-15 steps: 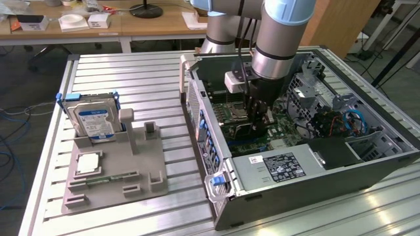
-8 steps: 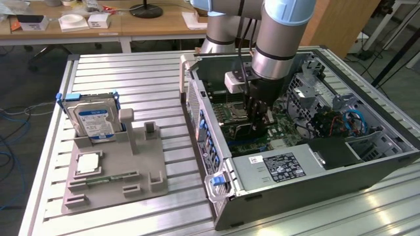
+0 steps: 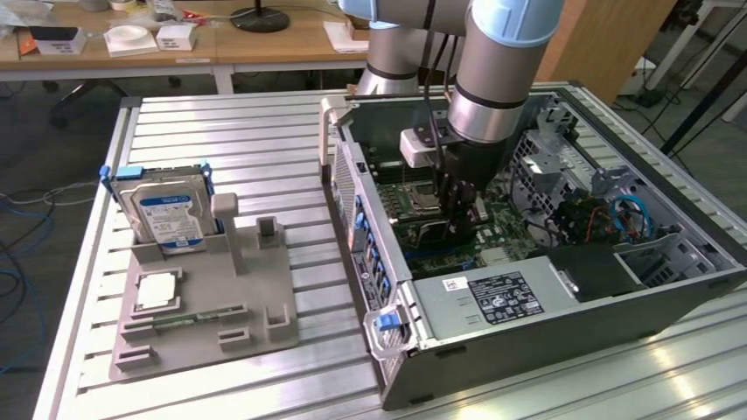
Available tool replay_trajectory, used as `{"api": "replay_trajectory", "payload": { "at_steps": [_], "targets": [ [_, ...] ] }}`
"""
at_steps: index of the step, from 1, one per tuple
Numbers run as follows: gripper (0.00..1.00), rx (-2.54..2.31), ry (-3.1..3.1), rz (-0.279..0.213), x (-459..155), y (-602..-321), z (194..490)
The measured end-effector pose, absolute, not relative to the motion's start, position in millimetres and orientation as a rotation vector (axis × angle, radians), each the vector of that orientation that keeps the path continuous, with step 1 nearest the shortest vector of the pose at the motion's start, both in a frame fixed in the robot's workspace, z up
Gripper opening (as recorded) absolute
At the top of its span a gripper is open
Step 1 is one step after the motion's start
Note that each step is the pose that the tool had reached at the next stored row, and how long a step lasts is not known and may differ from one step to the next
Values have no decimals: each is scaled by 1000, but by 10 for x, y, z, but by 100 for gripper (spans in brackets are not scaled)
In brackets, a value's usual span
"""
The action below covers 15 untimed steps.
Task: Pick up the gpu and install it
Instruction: 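Insert the gpu into the slot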
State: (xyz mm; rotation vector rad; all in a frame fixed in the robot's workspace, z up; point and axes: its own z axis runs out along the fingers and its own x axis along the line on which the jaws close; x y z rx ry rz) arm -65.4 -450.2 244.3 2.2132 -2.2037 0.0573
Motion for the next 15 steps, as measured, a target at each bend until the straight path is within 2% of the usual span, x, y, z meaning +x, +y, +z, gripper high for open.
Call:
{"api": "replay_trajectory", "payload": {
  "at_steps": [15],
  "targets": [
    [26,2214,-2204,56,-654,-4511,2440]
  ]
}}
